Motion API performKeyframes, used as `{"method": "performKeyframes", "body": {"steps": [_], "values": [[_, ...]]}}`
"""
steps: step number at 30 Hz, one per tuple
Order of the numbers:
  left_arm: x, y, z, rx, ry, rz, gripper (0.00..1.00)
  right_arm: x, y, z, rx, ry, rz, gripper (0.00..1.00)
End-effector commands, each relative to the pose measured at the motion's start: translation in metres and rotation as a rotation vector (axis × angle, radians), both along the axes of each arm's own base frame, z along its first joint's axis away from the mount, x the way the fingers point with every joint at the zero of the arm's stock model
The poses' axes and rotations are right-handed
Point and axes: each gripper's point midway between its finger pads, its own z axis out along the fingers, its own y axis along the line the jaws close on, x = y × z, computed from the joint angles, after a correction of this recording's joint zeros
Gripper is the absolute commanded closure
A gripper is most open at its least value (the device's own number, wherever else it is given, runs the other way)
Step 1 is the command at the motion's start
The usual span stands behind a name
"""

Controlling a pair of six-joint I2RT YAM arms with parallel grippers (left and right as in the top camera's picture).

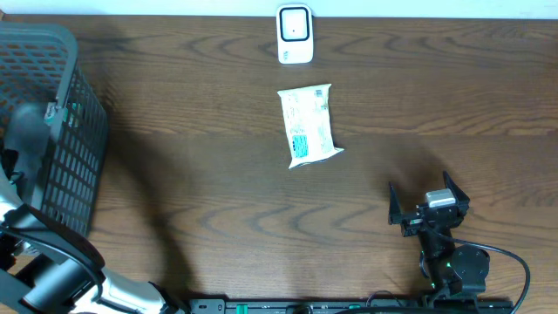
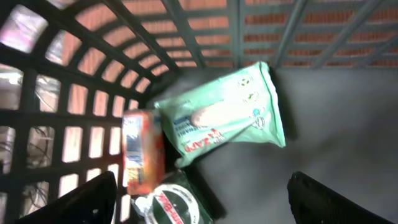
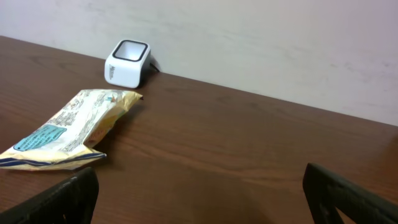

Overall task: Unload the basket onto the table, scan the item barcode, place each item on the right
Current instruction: 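Grasp the small orange-and-white package in the basket with the left gripper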

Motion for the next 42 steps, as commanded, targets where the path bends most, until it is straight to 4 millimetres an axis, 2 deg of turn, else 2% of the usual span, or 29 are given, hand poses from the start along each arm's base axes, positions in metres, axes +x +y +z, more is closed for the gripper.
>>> {"method": "performKeyframes", "body": {"steps": [1,7,13,21,26,29,31,32,34,37,38,42], "values": [[-0.009,-0.006,-0.023,-0.057,0.004,0.065,0.13,-0.001,0.002,0.000,-0.003,-0.001,0.009,0.01],[-0.034,-0.003,-0.046,-0.123,0.060,0.135,0.13,-0.001,0.002,0.000,-0.003,-0.001,0.009,0.01],[-0.047,0.003,-0.058,-0.149,0.083,0.172,0.13,-0.001,0.002,0.000,-0.003,-0.001,0.009,0.01],[-0.040,-0.002,-0.088,-0.237,0.069,0.170,0.14,-0.001,0.002,0.000,-0.003,-0.001,0.009,0.01],[-0.040,-0.002,-0.100,-0.256,0.085,0.172,0.19,-0.001,0.002,0.000,-0.003,-0.001,0.009,0.01],[-0.039,-0.001,-0.102,-0.253,0.083,0.172,0.28,-0.001,0.002,0.000,-0.003,-0.001,0.009,0.01],[-0.038,0.000,-0.102,-0.248,0.078,0.171,0.43,-0.001,0.002,0.000,-0.003,-0.002,0.009,0.01],[-0.038,0.000,-0.102,-0.248,0.078,0.171,0.48,-0.001,0.002,0.000,-0.003,-0.002,0.009,0.01],[-0.038,0.000,-0.102,-0.248,0.078,0.171,0.67,-0.001,0.002,0.000,-0.003,-0.001,0.009,0.01],[-0.038,0.000,-0.102,-0.249,0.078,0.171,0.88,-0.001,0.002,0.000,-0.003,-0.002,0.009,0.01],[-0.038,0.000,-0.102,-0.249,0.078,0.171,0.92,-0.001,0.002,0.000,-0.003,-0.002,0.009,0.01],[-0.038,-0.002,-0.097,-0.256,0.073,0.170,0.93,-0.001,0.002,0.000,-0.003,-0.001,0.009,0.01]]}}
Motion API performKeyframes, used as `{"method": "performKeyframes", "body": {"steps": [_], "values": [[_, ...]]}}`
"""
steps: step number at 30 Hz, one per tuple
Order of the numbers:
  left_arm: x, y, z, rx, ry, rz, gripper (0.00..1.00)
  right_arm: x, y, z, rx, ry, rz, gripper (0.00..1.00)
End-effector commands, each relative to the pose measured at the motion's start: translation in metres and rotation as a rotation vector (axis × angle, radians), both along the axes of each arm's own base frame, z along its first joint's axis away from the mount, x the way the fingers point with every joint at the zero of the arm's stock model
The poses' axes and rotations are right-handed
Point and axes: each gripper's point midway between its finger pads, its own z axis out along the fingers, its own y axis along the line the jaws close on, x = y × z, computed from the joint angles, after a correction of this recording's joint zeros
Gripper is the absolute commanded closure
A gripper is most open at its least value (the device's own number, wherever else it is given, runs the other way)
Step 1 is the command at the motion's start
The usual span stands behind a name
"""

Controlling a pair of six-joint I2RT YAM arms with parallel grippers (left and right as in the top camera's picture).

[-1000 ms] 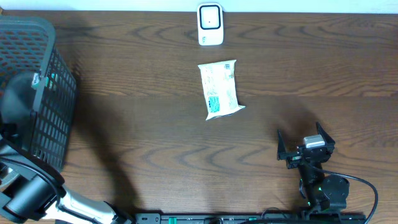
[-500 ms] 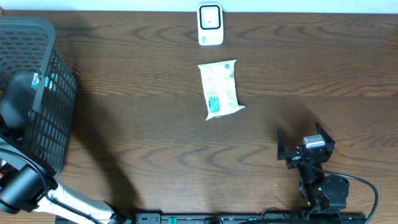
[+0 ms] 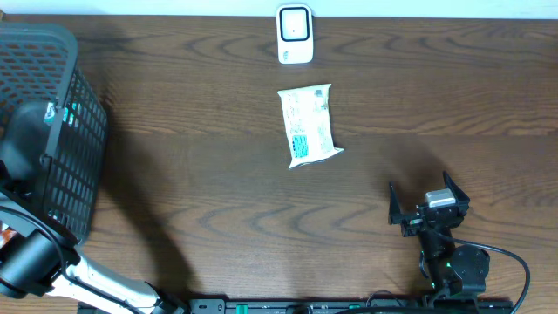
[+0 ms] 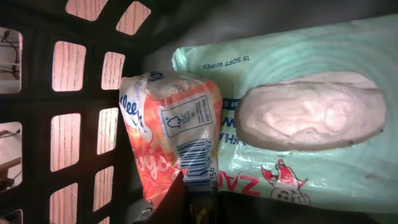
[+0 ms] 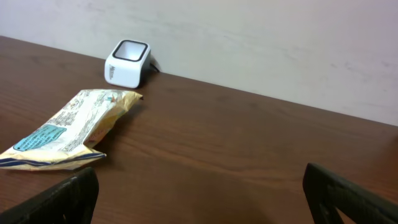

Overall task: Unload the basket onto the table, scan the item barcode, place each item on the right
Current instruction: 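Grasp the small orange-and-white package in the basket with the left gripper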

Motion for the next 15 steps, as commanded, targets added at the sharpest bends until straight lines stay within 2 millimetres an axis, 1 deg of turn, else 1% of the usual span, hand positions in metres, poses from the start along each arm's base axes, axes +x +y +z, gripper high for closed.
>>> {"method": "performKeyframes", "body": {"steps": [1,3,5,8,13,15], "values": [[0.001,-0.006,0.001,-0.027,-0.026,0.007,0.93,-0.001,0.002,0.000,-0.003,-0.001,0.009,0.01],[0.006,-0.008,0.008,-0.029,-0.065,0.006,0.93,-0.001,0.002,0.000,-0.003,-0.001,0.009,0.01],[0.014,-0.011,0.020,-0.030,-0.131,0.002,0.93,-0.001,0.002,0.000,-0.003,-0.001,0.009,0.01],[0.024,-0.013,0.043,-0.001,-0.221,-0.007,0.93,-0.001,0.002,0.000,-0.003,-0.002,0.009,0.01],[0.049,-0.017,0.098,0.070,-0.444,-0.049,0.93,-0.001,0.002,0.000,-0.003,-0.001,0.009,0.01],[0.062,-0.021,0.124,0.099,-0.553,-0.079,0.93,-0.001,0.002,0.000,-0.003,-0.001,0.009,0.01]]}}
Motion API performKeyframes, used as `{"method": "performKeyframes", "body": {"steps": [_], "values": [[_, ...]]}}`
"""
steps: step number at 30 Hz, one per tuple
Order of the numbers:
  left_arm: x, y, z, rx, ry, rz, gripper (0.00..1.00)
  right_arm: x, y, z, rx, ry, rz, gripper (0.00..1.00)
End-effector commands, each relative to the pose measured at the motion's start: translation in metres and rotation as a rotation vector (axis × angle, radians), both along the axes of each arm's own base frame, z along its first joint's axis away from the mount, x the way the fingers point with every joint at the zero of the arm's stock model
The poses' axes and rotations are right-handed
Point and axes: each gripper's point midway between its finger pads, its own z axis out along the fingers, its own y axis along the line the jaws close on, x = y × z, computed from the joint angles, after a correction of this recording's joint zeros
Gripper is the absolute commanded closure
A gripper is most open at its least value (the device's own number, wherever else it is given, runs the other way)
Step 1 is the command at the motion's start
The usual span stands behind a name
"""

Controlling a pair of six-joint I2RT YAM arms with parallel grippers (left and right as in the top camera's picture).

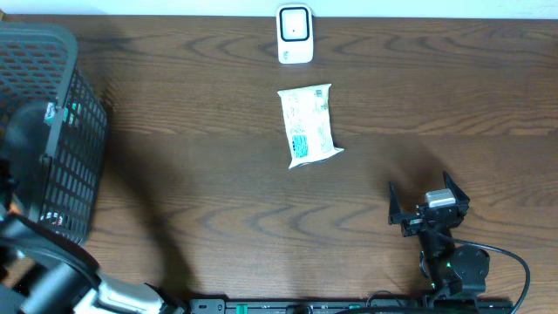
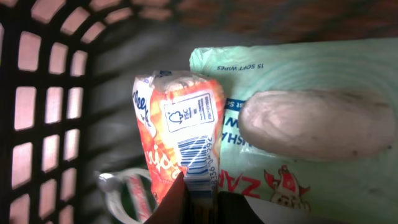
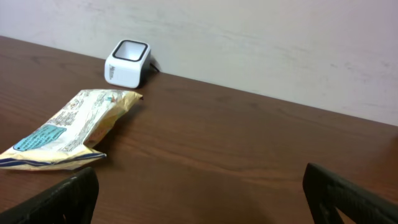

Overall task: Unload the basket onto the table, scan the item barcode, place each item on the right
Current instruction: 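Grasp the small orange-and-white package in the basket with the left gripper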

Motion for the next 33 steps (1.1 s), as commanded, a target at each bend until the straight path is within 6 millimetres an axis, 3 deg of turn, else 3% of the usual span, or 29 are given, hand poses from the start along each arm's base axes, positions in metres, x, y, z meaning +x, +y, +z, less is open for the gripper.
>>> {"method": "performKeyframes", "body": {"steps": [1,7,12,16,23,26,31,33], "values": [[0.024,-0.014,0.047,0.026,-0.209,-0.060,0.93,-0.001,0.002,0.000,-0.003,-0.002,0.008,0.01],[0.039,-0.022,0.100,0.113,-0.387,-0.124,0.93,-0.001,0.002,0.000,-0.003,-0.001,0.008,0.01],[0.038,-0.024,0.095,0.130,-0.335,-0.211,0.93,-0.001,0.002,0.000,-0.003,-0.002,0.008,0.01],[0.022,-0.018,0.060,0.100,-0.181,-0.217,0.93,-0.001,0.002,0.000,-0.003,-0.001,0.008,0.01],[0.008,-0.027,-0.034,-0.099,-0.011,-0.197,0.93,-0.001,0.002,0.000,-0.003,-0.001,0.008,0.01],[0.008,-0.029,-0.065,-0.170,0.029,-0.196,0.93,-0.001,0.002,0.000,-0.003,-0.001,0.008,0.01],[0.011,-0.026,-0.095,-0.210,0.056,-0.194,0.93,-0.001,0.002,0.000,-0.003,-0.002,0.008,0.01],[0.012,-0.024,-0.096,-0.205,0.053,-0.195,0.85,-0.001,0.002,0.000,-0.003,-0.001,0.008,0.01]]}}
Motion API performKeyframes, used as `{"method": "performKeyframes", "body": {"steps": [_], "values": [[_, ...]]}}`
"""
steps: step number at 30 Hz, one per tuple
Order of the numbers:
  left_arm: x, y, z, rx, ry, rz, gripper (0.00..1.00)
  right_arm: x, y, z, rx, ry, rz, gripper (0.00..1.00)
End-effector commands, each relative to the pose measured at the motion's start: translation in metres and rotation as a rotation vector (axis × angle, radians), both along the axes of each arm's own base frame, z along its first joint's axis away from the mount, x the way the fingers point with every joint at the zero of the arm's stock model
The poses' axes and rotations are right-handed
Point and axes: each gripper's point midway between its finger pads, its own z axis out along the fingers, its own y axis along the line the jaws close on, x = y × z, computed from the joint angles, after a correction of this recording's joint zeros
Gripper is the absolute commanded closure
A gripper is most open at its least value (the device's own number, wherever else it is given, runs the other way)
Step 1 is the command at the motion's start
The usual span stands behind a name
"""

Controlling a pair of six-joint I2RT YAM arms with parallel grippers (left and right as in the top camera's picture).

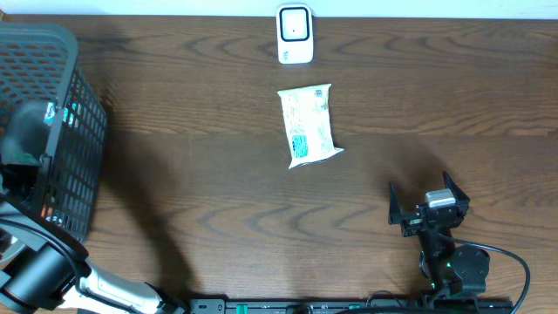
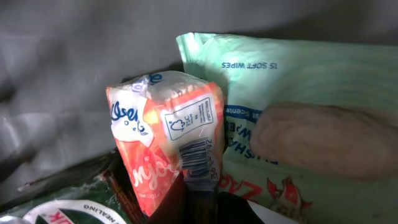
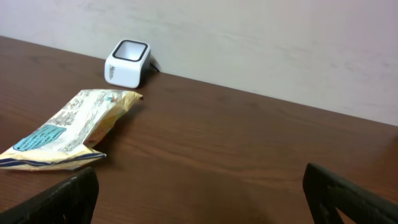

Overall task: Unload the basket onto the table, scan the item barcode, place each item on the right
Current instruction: 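Grasp the small orange-and-white package in the basket with the left gripper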

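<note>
My left gripper (image 2: 198, 208) is down inside the black mesh basket (image 1: 77, 113) and shut on the lower edge of an orange tissue pack (image 2: 163, 134), right by its printed barcode (image 2: 195, 154). The pack stands upright against a pale green wipes pack (image 2: 311, 134). On the table's far edge sits the white scanner (image 1: 295, 33), which the right wrist view also shows (image 3: 127, 62). My right gripper (image 1: 429, 209) rests open near the front right of the table, nothing between its fingers (image 3: 69, 198).
A cream and teal snack packet (image 1: 309, 125) lies in the middle of the table in front of the scanner and shows again (image 3: 62, 130) in the right wrist view. A dark green wrapped item (image 2: 56, 208) lies in the basket beside the orange pack.
The left gripper keeps its hold on the orange pack. Its view has shifted: the basket's mesh wall is gone from the frame and the grey floor shows behind the pack. The right arm has not moved.
My left gripper was first open above the orange pack, the wipes and the green item in the basket. At the following moment it was shut on the orange pack's barcode end, and it has held that grip since. The right arm, scanner and snack packet stayed put.
</note>
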Motion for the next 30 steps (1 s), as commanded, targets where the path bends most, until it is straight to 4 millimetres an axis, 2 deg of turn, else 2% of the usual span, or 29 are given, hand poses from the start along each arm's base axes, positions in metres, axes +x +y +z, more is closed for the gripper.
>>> {"method": "performKeyframes", "body": {"steps": [1,4,5,7,10,16,21,23,30], "values": [[0.001,0.006,-0.007,0.010,0.013,-0.006,0.76,-0.001,0.002,0.000,-0.003,-0.001,0.009,0.01],[0.005,0.008,0.000,0.023,-0.007,-0.009,0.47,-0.001,0.002,0.000,-0.003,-0.001,0.009,0.01],[0.008,0.008,0.004,0.020,-0.026,-0.018,0.30,-0.001,0.002,0.000,-0.003,-0.001,0.009,0.01],[0.017,0.006,0.012,0.011,-0.075,-0.031,0.19,-0.001,0.002,0.000,-0.003,-0.001,0.009,0.01],[0.027,0.003,0.030,0.011,-0.148,-0.044,0.18,-0.001,0.002,0.000,-0.003,-0.002,0.009,0.01],[0.021,0.005,0.053,0.077,-0.143,-0.081,0.18,-0.001,0.002,0.000,-0.003,-0.001,0.009,0.01],[-0.017,0.013,0.045,0.137,0.057,-0.036,0.17,-0.001,0.002,0.000,-0.003,-0.001,0.009,0.01],[-0.026,0.012,0.040,0.144,0.099,-0.027,0.18,-0.001,0.002,0.000,-0.003,-0.001,0.009,0.01],[-0.026,0.011,0.020,0.149,0.082,-0.003,0.18,-0.001,0.002,0.000,-0.003,-0.001,0.009,0.01]]}}
